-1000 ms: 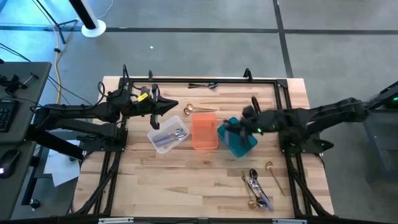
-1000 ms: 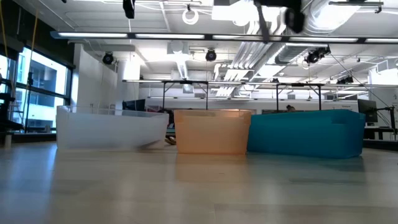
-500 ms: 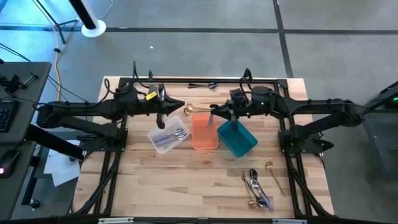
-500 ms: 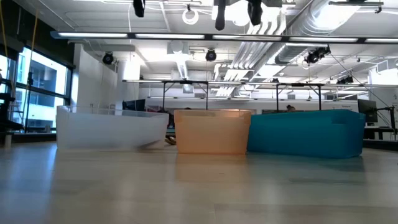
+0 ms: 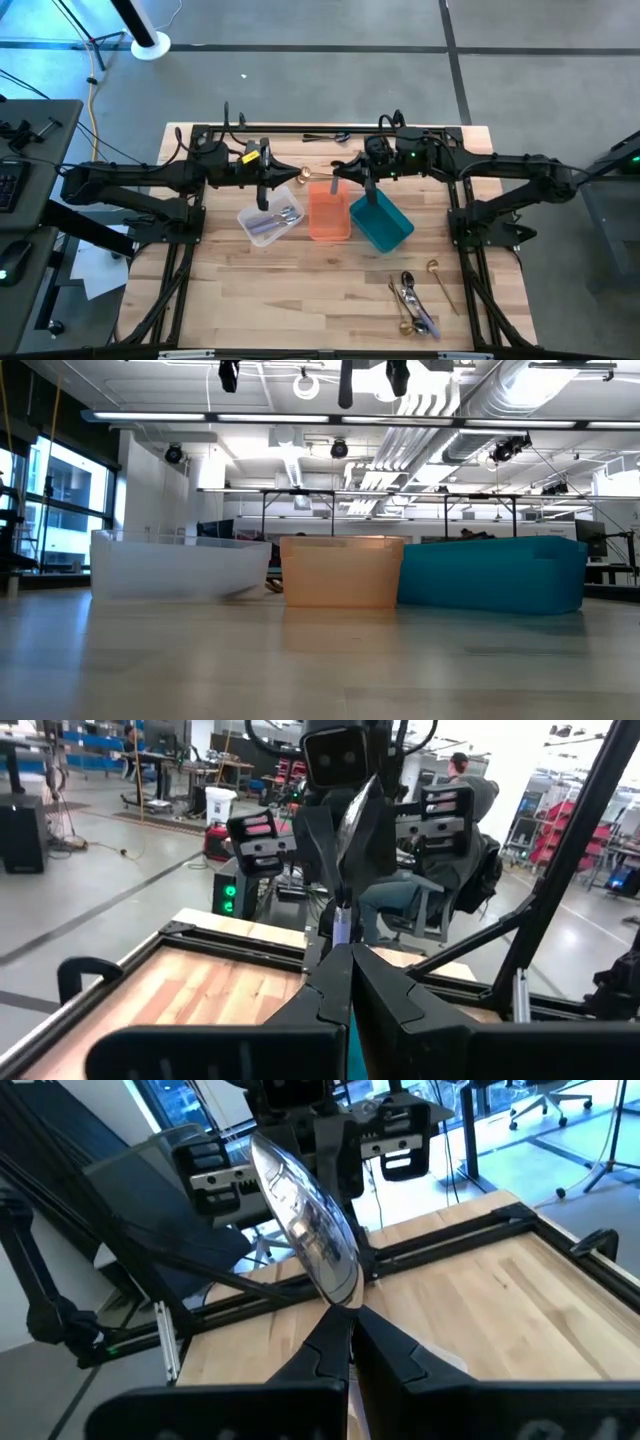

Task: Sort silverware by color (type)
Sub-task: Put the purple spoon into the white bin

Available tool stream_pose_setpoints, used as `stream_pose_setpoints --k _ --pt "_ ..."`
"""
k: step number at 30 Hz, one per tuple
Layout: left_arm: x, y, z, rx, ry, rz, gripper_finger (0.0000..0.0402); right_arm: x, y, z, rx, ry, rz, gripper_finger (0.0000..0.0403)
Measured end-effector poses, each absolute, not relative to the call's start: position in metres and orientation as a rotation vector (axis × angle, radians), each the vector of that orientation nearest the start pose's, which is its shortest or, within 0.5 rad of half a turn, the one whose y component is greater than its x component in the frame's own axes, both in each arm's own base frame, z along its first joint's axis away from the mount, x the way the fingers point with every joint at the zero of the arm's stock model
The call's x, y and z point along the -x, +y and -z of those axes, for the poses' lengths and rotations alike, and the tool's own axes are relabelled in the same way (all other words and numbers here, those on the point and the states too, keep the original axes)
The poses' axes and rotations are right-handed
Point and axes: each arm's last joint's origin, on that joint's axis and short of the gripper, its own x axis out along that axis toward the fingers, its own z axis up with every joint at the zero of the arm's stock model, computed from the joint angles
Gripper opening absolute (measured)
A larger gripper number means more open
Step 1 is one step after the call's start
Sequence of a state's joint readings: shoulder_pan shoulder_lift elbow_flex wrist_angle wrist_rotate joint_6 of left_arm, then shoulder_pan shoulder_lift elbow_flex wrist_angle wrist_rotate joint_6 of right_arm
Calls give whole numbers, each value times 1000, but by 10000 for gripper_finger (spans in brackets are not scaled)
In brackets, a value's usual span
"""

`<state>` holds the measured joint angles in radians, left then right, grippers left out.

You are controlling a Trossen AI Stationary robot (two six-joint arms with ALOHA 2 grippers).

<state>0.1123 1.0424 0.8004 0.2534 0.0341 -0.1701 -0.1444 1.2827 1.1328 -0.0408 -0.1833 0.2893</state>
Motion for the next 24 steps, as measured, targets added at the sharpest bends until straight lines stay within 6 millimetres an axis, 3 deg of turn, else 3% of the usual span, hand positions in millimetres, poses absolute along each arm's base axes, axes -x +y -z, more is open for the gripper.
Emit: stream_pose_setpoints --k 14,18,24 --pt "-234 25 -332 193 -15 -66 4 -289 -37 -361 -319 188 -4 0" --pt "-238 27 -328 208 2 -97 43 -288 -37 -361 -319 188 -4 0" --pt "-256 28 -317 278 5 -96 144 -290 -37 -361 -326 186 -4 0"
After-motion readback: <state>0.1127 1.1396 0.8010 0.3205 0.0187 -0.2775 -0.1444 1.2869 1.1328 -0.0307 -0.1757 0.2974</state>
